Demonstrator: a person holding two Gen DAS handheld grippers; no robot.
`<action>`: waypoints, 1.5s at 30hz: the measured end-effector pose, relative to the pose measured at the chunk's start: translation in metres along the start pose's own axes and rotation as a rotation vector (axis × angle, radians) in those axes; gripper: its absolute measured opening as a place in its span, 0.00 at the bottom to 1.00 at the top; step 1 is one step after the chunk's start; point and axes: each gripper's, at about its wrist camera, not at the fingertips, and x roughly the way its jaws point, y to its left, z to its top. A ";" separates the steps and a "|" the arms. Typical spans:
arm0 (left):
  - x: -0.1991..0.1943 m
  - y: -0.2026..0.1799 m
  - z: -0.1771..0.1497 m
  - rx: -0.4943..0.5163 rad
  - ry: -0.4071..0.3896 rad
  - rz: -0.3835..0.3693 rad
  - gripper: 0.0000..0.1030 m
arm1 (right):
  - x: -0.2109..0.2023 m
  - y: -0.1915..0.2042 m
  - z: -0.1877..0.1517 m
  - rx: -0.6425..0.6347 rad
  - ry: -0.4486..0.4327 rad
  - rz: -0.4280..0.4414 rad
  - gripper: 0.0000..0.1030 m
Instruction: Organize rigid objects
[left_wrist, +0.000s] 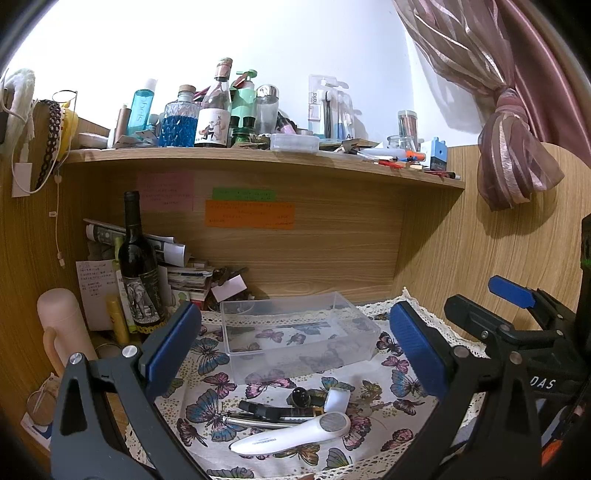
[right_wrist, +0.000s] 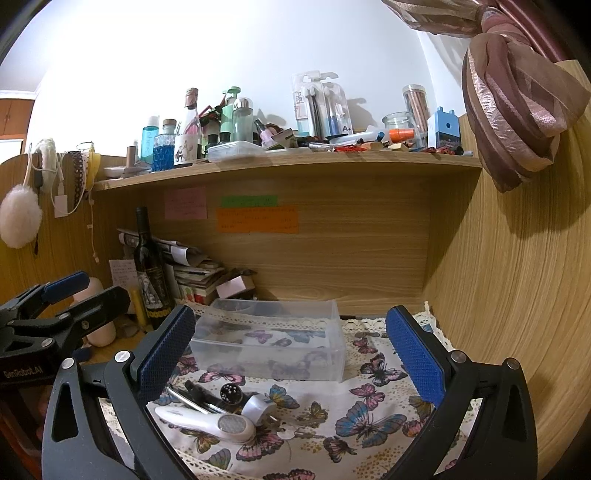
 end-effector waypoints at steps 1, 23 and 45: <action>0.000 0.000 0.001 -0.001 -0.001 -0.001 1.00 | 0.000 0.000 0.000 0.002 0.001 0.001 1.00; 0.002 0.000 0.000 -0.010 0.006 -0.002 1.00 | 0.004 0.005 -0.001 0.004 0.012 0.003 1.00; 0.007 0.002 -0.003 -0.012 0.015 -0.007 1.00 | 0.006 0.003 -0.002 0.012 0.012 0.000 1.00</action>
